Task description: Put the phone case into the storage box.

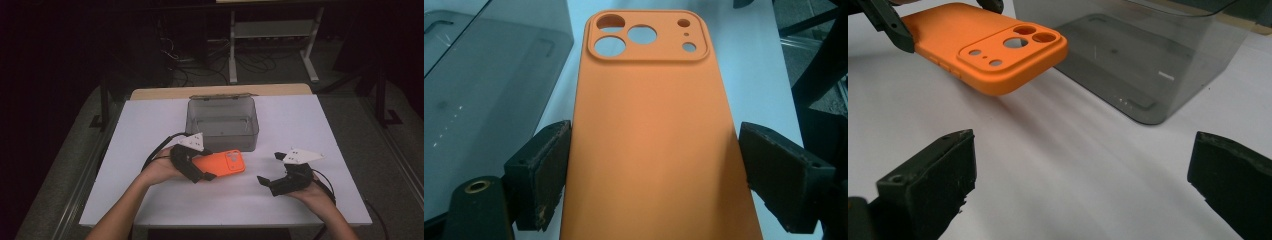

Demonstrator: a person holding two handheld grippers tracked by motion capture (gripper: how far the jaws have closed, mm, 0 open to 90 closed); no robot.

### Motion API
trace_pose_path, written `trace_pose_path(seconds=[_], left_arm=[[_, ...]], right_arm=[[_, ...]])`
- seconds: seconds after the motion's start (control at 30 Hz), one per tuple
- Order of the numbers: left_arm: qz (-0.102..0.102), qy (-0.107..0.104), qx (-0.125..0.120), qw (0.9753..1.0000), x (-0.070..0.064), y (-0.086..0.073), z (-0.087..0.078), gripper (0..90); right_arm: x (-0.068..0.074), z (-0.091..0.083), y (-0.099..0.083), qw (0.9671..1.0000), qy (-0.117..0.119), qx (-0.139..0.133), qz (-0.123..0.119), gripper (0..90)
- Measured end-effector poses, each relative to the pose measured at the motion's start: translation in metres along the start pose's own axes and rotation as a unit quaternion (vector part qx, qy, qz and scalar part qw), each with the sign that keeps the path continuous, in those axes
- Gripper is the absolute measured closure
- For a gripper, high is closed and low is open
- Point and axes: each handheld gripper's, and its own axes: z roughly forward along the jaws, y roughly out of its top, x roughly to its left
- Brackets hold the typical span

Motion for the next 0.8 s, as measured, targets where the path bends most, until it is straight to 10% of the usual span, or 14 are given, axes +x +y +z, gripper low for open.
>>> trace_pose_path(seconds=[0.8], left_arm=[[-0.008, 0.004, 0.000, 1.0000, 0.003, -0.001, -0.002, 16.3]], right_arm=[[0.007, 0.018, 0.021, 0.9995, 0.020, 0.009, -0.024, 0.0]])
